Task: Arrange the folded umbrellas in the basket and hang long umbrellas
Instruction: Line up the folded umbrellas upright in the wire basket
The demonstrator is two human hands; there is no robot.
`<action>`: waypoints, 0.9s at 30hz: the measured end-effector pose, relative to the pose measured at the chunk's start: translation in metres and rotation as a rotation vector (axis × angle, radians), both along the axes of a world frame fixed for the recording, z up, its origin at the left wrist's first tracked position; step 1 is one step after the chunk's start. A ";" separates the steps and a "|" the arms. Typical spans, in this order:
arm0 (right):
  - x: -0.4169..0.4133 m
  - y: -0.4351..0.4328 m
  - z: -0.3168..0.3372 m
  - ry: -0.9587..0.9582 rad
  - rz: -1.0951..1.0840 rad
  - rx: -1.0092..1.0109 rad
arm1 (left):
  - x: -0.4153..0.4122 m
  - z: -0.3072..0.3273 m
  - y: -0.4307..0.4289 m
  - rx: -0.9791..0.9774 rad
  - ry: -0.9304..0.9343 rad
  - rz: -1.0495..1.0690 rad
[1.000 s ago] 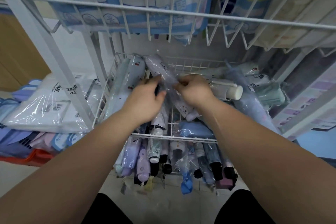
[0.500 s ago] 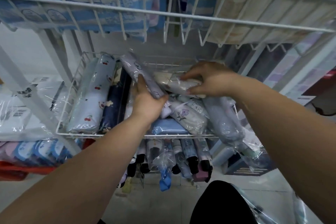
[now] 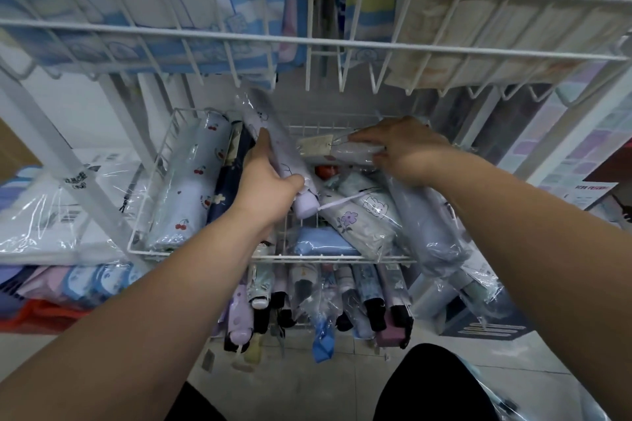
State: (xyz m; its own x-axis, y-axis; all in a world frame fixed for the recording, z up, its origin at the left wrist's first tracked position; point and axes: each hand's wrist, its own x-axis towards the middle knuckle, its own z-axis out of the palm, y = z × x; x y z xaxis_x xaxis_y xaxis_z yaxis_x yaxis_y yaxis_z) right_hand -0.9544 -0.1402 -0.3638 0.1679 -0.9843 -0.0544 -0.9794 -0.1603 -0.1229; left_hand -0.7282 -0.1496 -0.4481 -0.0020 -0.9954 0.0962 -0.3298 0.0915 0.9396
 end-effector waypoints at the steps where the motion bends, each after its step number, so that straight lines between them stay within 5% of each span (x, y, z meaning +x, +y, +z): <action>1: 0.001 0.000 0.000 0.005 0.003 -0.004 | 0.000 0.004 0.000 -0.016 -0.024 0.001; 8: -0.004 0.017 -0.006 0.131 -0.095 0.085 | -0.012 0.013 0.003 -0.070 -0.253 -0.099; 16: -0.011 0.044 -0.017 0.163 -0.276 -0.031 | -0.024 -0.007 0.011 -0.020 -0.333 -0.167; 20: -0.017 0.049 -0.020 -0.103 -0.388 -0.005 | -0.021 -0.006 0.014 -0.033 -0.410 -0.207; 27: -0.034 0.078 -0.012 -0.474 -0.520 -0.314 | -0.010 -0.005 0.014 -0.090 -0.576 -0.150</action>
State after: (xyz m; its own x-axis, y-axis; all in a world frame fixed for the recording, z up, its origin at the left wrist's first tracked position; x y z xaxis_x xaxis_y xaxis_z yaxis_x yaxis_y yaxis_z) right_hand -0.9881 -0.0623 -0.3757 -0.3850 -0.9003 0.2030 -0.7922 0.2095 -0.5732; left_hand -0.7387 -0.1357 -0.4529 -0.2185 -0.9682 0.1219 -0.7608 0.2473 0.6001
